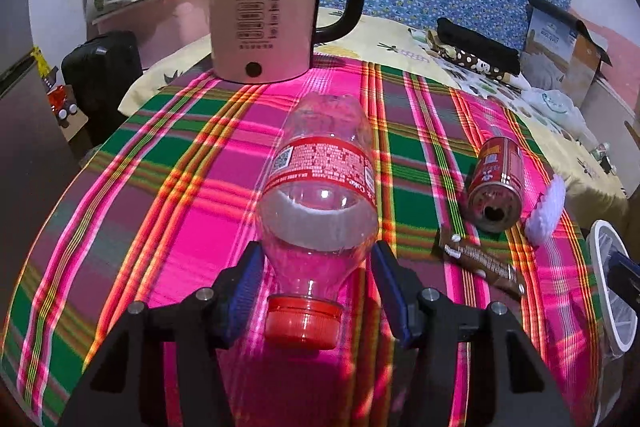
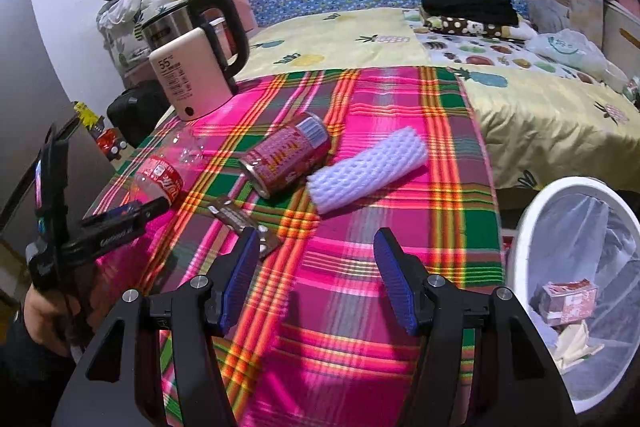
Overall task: Collect trash
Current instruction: 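Grasp the red-label plastic bottle with the left tool while the right tool grasps the brown wrapper strip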
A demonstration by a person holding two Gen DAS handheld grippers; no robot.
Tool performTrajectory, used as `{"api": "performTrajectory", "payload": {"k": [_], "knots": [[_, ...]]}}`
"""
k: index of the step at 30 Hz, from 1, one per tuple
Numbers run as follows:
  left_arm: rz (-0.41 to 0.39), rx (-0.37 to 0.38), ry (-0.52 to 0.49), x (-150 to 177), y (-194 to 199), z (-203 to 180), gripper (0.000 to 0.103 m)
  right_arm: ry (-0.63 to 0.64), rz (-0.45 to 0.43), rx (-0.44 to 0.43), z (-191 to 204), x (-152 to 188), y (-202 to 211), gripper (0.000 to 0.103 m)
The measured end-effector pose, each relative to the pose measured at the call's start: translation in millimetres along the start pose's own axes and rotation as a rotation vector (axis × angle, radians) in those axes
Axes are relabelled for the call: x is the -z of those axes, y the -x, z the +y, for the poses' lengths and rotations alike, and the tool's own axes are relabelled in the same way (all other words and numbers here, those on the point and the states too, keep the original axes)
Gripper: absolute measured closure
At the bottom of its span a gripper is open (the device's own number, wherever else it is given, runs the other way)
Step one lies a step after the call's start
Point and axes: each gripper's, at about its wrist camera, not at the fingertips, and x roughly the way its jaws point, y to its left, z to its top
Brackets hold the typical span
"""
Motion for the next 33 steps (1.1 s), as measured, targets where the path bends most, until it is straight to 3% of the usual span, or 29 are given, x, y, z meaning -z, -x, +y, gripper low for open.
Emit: {"api": "performTrajectory", "payload": {"k": [5, 8, 13, 17, 25, 31, 33], "knots": [[0.006, 0.038, 0.004, 3.2, 8.3, 9.0, 0.044, 0.041, 0.021, -0.028, 10.1, -0.9, -11.0, 0.042], [-0.022, 0.050, -0.003, 1.5, 13.5, 10.7, 0.033, 0.042, 0.035, -0.033, 12.3, -3.2, -17.6, 0.042], [-0.040, 0.085, -0.021, -4.2, 12.3, 12.4, 0.030, 0.056, 0.057, -0.053, 21.1, -4.1, -28.7, 0.042], [-0.012, 0.095, -0.030, -5.6, 1.5, 13.1, 0.030, 0.138, 0.091, -0.061, 35.0, -3.4, -45.4, 0.042], [-0.032, 0.115, -0.036, -12.3, -2.1, 16.6, 0.037, 0.234, 0.157, -0.060, 45.5, -3.5, -72.6, 0.043], [-0.038, 0.118, -0.038, -10.7, -2.7, 15.8, 0.037, 0.302, 0.157, -0.023, 53.3, 2.1, -69.8, 0.074], [-0.037, 0.120, -0.039, -9.1, -1.4, 15.2, 0.037, 0.299, 0.157, -0.019, 53.4, 3.3, -66.7, 0.077]]}}
